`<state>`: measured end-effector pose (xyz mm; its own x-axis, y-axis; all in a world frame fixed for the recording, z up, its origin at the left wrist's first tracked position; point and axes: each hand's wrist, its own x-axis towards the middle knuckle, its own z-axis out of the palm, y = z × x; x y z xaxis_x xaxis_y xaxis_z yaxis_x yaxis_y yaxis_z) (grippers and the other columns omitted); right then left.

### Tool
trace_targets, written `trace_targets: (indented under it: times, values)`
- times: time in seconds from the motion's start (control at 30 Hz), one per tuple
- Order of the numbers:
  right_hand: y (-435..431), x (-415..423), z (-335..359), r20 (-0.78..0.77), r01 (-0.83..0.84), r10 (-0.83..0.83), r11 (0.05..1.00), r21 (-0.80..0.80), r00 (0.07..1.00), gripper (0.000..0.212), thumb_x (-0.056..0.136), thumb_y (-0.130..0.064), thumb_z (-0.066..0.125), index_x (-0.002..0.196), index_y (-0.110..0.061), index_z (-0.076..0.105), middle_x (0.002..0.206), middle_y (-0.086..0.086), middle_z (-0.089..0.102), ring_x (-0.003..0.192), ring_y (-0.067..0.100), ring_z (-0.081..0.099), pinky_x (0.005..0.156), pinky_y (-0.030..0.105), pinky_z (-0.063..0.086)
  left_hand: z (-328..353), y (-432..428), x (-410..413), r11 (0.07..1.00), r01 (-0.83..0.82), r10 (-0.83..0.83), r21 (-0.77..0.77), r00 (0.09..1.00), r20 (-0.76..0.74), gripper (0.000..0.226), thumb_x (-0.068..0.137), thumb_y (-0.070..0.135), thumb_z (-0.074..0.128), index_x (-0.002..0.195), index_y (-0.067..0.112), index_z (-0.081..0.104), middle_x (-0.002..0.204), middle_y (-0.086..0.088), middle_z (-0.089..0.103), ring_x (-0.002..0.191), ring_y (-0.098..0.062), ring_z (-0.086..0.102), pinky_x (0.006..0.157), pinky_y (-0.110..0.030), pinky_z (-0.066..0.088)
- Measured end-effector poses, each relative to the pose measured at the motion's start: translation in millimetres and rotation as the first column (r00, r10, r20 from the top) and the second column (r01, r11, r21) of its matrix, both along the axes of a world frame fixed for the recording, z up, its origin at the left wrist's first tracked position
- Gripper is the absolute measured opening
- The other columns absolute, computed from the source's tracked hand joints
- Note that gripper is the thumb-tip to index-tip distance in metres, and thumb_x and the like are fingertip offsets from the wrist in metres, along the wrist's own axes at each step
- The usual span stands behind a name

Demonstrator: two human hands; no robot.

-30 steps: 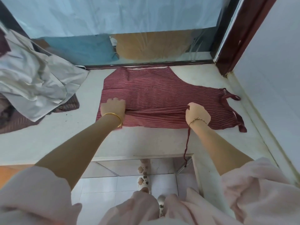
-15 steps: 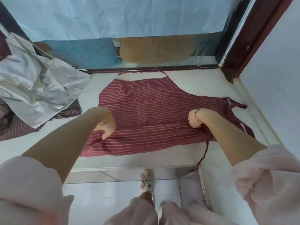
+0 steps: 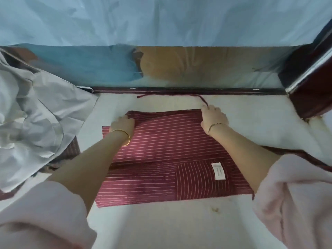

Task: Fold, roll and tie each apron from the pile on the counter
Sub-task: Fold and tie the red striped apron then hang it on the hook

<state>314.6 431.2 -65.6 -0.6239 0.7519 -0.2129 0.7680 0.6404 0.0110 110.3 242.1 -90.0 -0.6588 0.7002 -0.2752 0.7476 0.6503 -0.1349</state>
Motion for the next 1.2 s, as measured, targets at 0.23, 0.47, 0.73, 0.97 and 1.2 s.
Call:
trace_targets:
  times: [0.23, 0.47, 0.73, 0.97, 1.2]
  values:
    - [-5.3, -23.7, -65.5, 0.119, -0.173, 0.197, 0.967, -0.188, 0.973, 0.066, 0.093, -0.03, 0.05, 0.148, -0.024, 0.015, 0.154, 0.004, 0.019, 0.139, 0.027, 0.024, 0.107, 0.045, 0.034, -48.5, 4.0, -10.8, 0.99, 0.136, -0.139, 0.035, 0.983, 0.116, 0.042, 0.09, 0.036, 0.055, 0.127, 0.019, 0.047, 0.133, -0.011, 0.038, 0.122, -0.03, 0.038, 0.1, -0.042, 0.04]
    - [-30.9, -1.1, -60.7, 0.216, -0.119, 0.13, 0.991, -0.06, 0.968, 0.051, 0.082, -0.042, 0.058, 0.127, -0.022, 0.043, 0.129, 0.005, 0.046, 0.118, 0.025, 0.044, 0.094, 0.039, 0.039, -46.0, -7.0, 7.5, 0.969, 0.078, -0.165, 0.234, 0.911, 0.378, 0.06, 0.078, 0.027, 0.069, 0.128, 0.021, 0.036, 0.13, -0.004, 0.033, 0.111, -0.024, 0.05, 0.089, -0.033, 0.048]
    - [-21.0, -19.1, -59.6, 0.295, -0.162, 0.208, 0.971, -0.175, 0.933, 0.053, 0.081, -0.036, 0.063, 0.128, -0.02, 0.044, 0.125, 0.003, 0.046, 0.118, 0.024, 0.042, 0.093, 0.038, 0.04, -32.2, 10.1, -28.2, 0.962, 0.272, -0.242, -0.01, 0.873, 0.424, 0.032, 0.08, 0.039, 0.066, 0.105, 0.021, 0.056, 0.096, 0.003, 0.06, 0.095, -0.02, 0.053, 0.083, -0.031, 0.043]
    - [-10.0, -24.7, -58.0, 0.367, -0.15, 0.231, 0.96, -0.237, 0.901, 0.049, 0.081, -0.033, 0.063, 0.126, -0.021, 0.047, 0.123, 0.002, 0.048, 0.118, 0.024, 0.043, 0.096, 0.04, 0.04, 9.7, 5.2, -83.1, 0.874, 0.089, -0.041, -0.477, 0.993, 0.11, 0.017, 0.085, 0.028, 0.06, 0.097, 0.017, 0.06, 0.087, 0.002, 0.059, 0.09, -0.019, 0.058, 0.091, -0.036, 0.042]
    - [-4.4, -26.7, -46.6, 0.357, -0.258, 0.283, 0.959, -0.117, 0.89, 0.032, 0.082, -0.041, 0.063, 0.108, -0.024, 0.055, 0.104, -0.004, 0.06, 0.109, 0.02, 0.05, 0.097, 0.041, 0.034, -14.3, 6.3, -29.3, 0.978, 0.202, -0.205, 0.046, 0.919, 0.337, 0.03, 0.088, 0.038, 0.059, 0.109, 0.017, 0.057, 0.108, -0.002, 0.056, 0.098, -0.02, 0.054, 0.089, -0.037, 0.049]
